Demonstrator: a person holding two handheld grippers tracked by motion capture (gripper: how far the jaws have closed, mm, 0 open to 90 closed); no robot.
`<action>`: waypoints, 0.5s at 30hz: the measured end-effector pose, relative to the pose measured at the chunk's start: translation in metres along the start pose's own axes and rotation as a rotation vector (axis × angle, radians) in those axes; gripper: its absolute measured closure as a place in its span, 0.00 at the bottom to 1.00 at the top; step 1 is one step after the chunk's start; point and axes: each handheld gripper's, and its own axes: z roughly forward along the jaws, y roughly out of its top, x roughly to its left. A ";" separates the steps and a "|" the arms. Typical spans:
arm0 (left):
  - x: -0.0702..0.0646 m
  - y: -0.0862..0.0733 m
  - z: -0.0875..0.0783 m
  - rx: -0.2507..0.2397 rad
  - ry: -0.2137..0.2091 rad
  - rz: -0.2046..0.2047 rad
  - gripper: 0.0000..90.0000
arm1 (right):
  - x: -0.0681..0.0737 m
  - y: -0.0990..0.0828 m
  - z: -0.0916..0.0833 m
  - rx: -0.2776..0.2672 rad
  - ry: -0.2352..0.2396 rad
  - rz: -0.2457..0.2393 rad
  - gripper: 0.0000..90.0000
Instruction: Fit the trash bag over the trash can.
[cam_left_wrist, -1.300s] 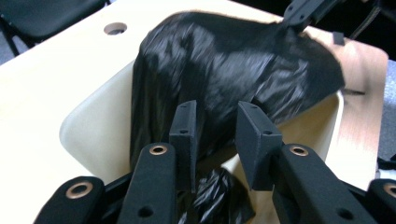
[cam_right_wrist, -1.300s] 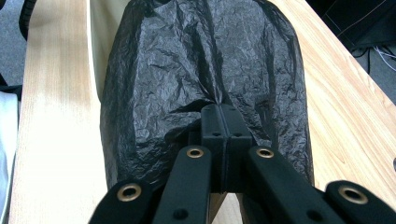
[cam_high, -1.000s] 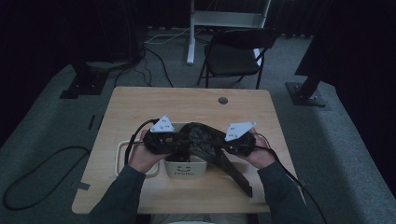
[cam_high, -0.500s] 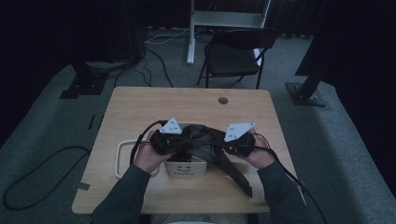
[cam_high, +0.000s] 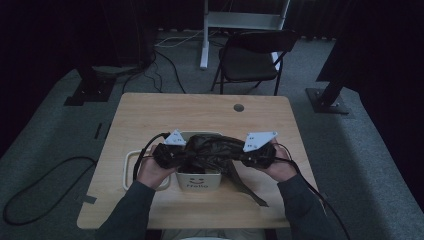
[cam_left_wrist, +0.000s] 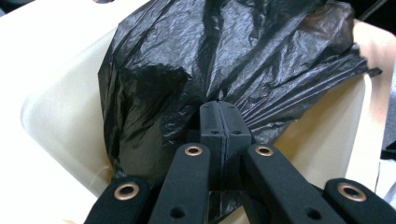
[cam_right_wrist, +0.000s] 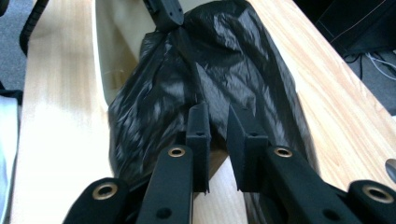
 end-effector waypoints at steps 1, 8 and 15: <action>0.001 -0.001 0.000 0.001 -0.002 -0.002 1.00 | 0.001 0.000 -0.001 0.004 -0.001 -0.001 0.87; 0.001 -0.002 -0.001 -0.003 0.000 -0.010 1.00 | 0.005 -0.003 -0.004 -0.010 0.031 0.001 0.81; 0.001 -0.003 -0.002 -0.016 0.004 -0.020 1.00 | 0.010 -0.009 0.004 0.008 0.068 0.010 0.81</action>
